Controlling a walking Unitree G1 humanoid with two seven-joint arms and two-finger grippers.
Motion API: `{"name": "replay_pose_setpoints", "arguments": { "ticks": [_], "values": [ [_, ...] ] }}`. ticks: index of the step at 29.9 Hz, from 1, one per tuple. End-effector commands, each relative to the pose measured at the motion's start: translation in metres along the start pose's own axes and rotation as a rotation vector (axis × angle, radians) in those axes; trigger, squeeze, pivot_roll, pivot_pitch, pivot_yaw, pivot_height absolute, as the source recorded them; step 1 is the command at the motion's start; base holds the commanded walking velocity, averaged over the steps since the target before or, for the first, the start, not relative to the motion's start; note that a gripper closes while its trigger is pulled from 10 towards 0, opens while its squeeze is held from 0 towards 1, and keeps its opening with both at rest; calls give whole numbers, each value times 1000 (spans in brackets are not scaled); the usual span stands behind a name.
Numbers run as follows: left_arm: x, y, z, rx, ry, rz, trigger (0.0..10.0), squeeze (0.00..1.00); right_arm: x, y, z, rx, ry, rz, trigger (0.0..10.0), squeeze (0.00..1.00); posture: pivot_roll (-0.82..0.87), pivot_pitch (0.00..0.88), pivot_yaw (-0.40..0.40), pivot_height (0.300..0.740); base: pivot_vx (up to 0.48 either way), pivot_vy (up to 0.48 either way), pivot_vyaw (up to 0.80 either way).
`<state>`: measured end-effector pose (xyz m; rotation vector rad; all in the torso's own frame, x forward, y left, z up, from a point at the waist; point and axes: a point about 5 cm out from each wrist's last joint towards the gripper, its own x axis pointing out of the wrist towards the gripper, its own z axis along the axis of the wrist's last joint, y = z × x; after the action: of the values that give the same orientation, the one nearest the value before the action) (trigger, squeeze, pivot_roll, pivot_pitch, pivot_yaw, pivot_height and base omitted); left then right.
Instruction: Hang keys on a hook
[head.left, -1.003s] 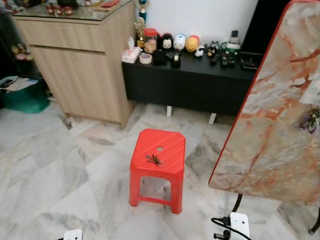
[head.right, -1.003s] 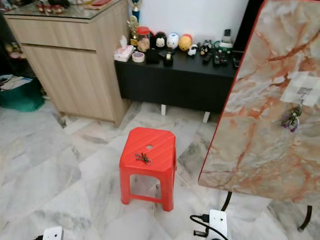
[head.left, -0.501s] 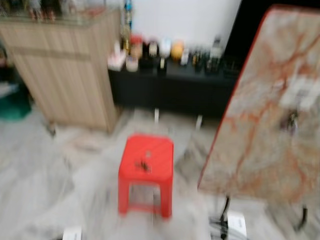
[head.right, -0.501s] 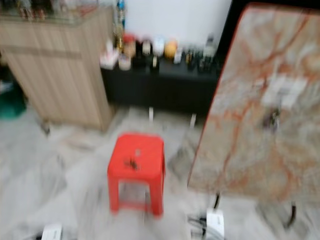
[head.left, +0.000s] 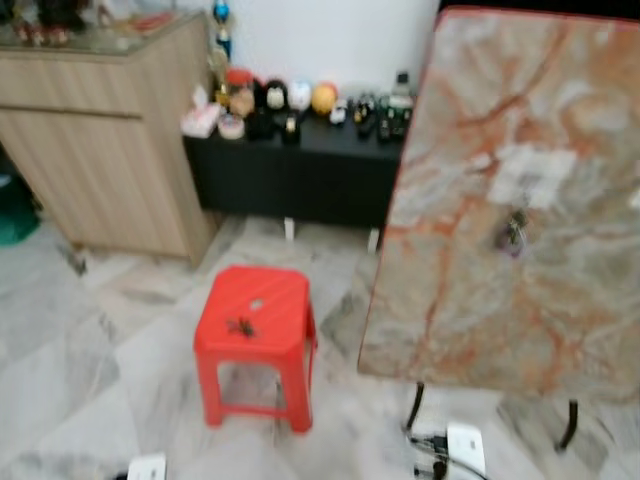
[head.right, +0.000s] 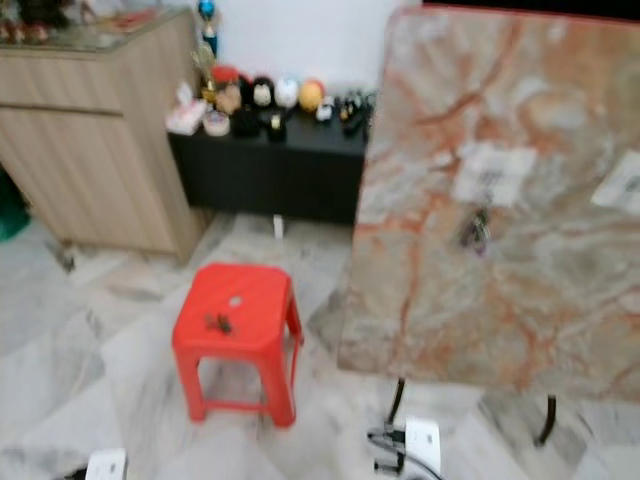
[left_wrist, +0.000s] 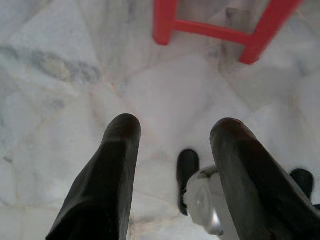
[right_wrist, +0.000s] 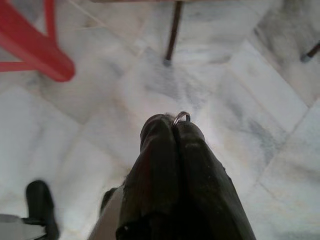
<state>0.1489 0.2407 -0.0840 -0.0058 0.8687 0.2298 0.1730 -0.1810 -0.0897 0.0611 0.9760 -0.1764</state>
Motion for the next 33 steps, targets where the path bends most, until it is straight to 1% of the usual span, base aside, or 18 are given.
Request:
{"name": "replay_pose_setpoints", "arguments": {
  "ticks": [1,10,14,16,19,21,23,24,25,26,27,28,29,33],
  "values": [
    [-1,0,-3,10,8,-3,10000,0,0,-1,1,9,-4,-5,10000,0,21,0,-23,736,0,-326,-800],
    [-1,1,-3,13,5,-2,10000,0,0,1,3,14,-15,-2,10000,0,24,0,-24,736,0,-324,-739],
    [-1,2,-2,12,2,1,10000,0,1,3,8,19,-34,2,10000,0,23,0,-23,736,0,-317,0],
    [-1,2,-1,8,-1,3,10000,0,1,3,12,28,-52,6,10000,0,25,0,-24,736,0,0,0],
    [0,1,2,0,-14,3,10000,0,2,7,29,52,-127,26,10000,0,20,0,-23,736,0,0,0],
    [1,0,4,-1,-19,2,10000,0,3,8,35,58,-154,31,10000,0,16,0,-23,736,0,0,0],
    [1,-1,5,-1,-24,1,10000,0,2,7,49,68,-218,14,10000,0,18,0,-22,736,0,0,0],
    [1,-1,5,-1,-24,1,10000,0,2,7,49,68,-218,14,10000,0,18,0,-22,736,0,0,0],
    [1,-1,5,-2,-27,1,10000,0,1,5,66,69,-299,-19,10000,0,17,0,-22,736,0,0,0],
    [1,-1,6,-2,-28,0,10000,0,1,4,74,75,-337,-31,10000,0,17,0,-22,736,0,0,0],
    [1,-1,6,-2,-28,0,10000,0,1,4,74,75,-337,-31,10000,0,17,0,-22,736,0,0,0],
    [1,-1,6,-2,-30,1,10000,0,-2,2,91,68,-414,-56,10000,0,14,0,-22,736,0,0,0],
    [1,-1,6,-2,-31,1,10000,0,-2,2,95,63,-434,-63,10000,0,14,0,-22,736,0,0,0],
    [1,0,5,2,-26,2,10000,0,-16,-4,136,15,-669,-153,10000,0,3,0,-19,736,0,0,0]
  ]
}}
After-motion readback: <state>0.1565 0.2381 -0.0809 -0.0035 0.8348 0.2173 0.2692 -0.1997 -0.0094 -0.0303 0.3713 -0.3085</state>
